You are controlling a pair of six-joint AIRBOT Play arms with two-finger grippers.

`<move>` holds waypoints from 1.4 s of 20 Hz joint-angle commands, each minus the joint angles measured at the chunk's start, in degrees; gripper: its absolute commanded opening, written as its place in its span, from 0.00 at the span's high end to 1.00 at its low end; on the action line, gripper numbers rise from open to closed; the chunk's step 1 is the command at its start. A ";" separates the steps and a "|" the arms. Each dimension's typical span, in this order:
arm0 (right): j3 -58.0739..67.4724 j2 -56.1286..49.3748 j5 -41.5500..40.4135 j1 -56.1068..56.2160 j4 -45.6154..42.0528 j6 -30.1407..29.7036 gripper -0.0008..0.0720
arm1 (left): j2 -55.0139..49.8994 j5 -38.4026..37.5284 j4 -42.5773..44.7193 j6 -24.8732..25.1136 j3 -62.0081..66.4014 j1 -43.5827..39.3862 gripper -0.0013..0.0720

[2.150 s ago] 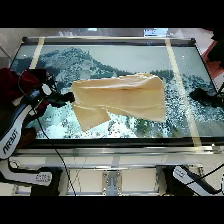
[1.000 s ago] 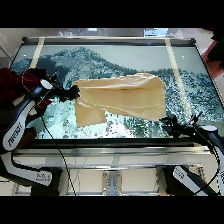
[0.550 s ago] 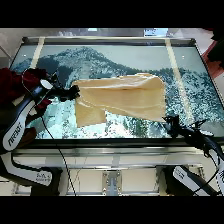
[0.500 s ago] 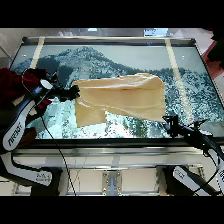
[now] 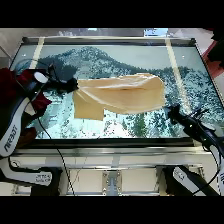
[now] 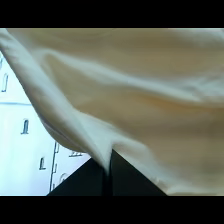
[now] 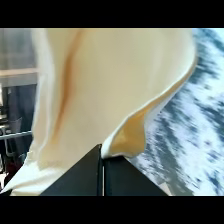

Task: Fold the shirts.

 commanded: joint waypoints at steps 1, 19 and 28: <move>9.25 11.26 11.89 -3.72 -2.62 -6.27 0.95 | 9.01 -7.32 0.39 6.84 7.58 1.03 0.97; 53.83 23.63 21.57 -18.82 -21.00 7.74 0.95 | 30.84 -9.14 11.34 7.98 21.92 1.18 0.97; 36.94 -10.56 -1.18 4.09 -36.37 1.97 0.95 | -7.96 -4.52 11.58 5.38 21.88 1.05 0.97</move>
